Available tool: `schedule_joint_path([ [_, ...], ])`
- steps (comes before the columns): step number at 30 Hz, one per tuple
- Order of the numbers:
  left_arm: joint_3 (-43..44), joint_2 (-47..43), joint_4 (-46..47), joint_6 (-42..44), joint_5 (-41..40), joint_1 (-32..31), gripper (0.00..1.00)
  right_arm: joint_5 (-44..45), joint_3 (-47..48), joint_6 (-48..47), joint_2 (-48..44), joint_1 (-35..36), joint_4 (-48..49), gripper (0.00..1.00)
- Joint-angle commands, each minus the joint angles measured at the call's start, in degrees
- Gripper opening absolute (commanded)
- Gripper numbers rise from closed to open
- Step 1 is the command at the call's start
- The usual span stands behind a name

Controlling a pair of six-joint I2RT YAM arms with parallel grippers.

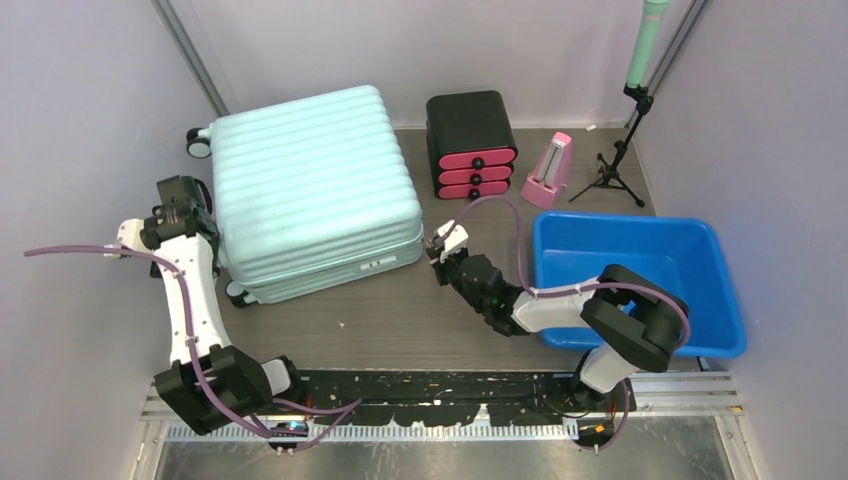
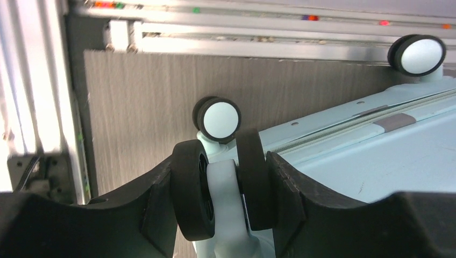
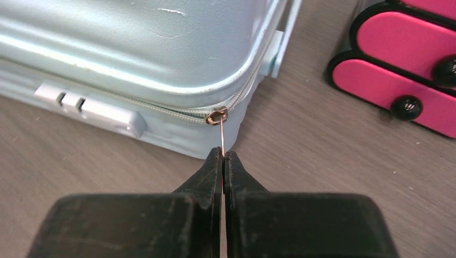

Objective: Open, take out, and arrange the luggage

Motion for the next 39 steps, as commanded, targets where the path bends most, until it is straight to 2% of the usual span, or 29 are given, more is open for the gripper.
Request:
schedule_joint_path([
  [1,3.10,0.53,10.85,22.98,-8.13,-2.75,0.00,7.74,-4.81,-0.65,-7.58,-0.08,-4.73,0.00],
  [5,3.65,0.56,14.67,27.97,-10.61,-2.80,0.00,4.60,-7.35,3.00,-9.19,3.59,-4.65,0.00],
  [8,4.22,1.38,18.58,33.41,-9.83,-2.77,0.00,7.53,-8.93,3.44,-9.95,8.12,-3.82,0.00],
  [10,5.48,2.93,18.17,34.04,-11.36,-2.74,0.00,10.23,-9.87,3.30,-10.90,8.64,-3.05,0.00],
  [13,6.53,4.71,17.06,34.68,-15.34,-2.73,0.00,15.72,-9.91,0.53,-10.93,5.51,-2.05,0.00],
  [19,5.86,4.53,18.60,36.13,-16.51,-2.81,0.00,9.61,-6.61,1.61,-12.67,-4.98,-6.45,0.00],
  [24,5.99,4.09,20.06,37.37,-14.89,-2.74,0.00,4.54,-2.36,0.58,-9.54,-7.66,-8.78,0.00],
  [25,6.65,3.99,20.49,38.17,-12.45,-2.76,0.03,3.26,-1.42,0.80,-8.67,-7.67,-9.29,0.00],
  [28,9.19,3.60,20.38,40.16,-5.33,-3.29,0.37,-0.76,-1.04,2.94,-6.94,-7.13,-9.42,0.00],
  [30,9.81,2.52,18.26,38.32,-8.83,-4.59,0.62,0.18,-1.33,3.19,-6.01,-6.47,-7.92,0.00],
  [32,11.22,1.36,13.16,31.33,-14.32,-4.75,0.84,0.65,-1.53,3.07,-5.72,-6.23,-7.54,0.00],
  [35,14.27,-0.21,4.81,22.37,-13.51,-4.78,0.95,0.50,-1.74,3.12,-6.10,-5.86,-7.59,0.00],
  [39,15.01,-3.81,-6.98,8.44,-9.06,-4.82,0.93,-0.47,-1.46,1.41,-6.24,-5.50,-7.68,0.00],
])
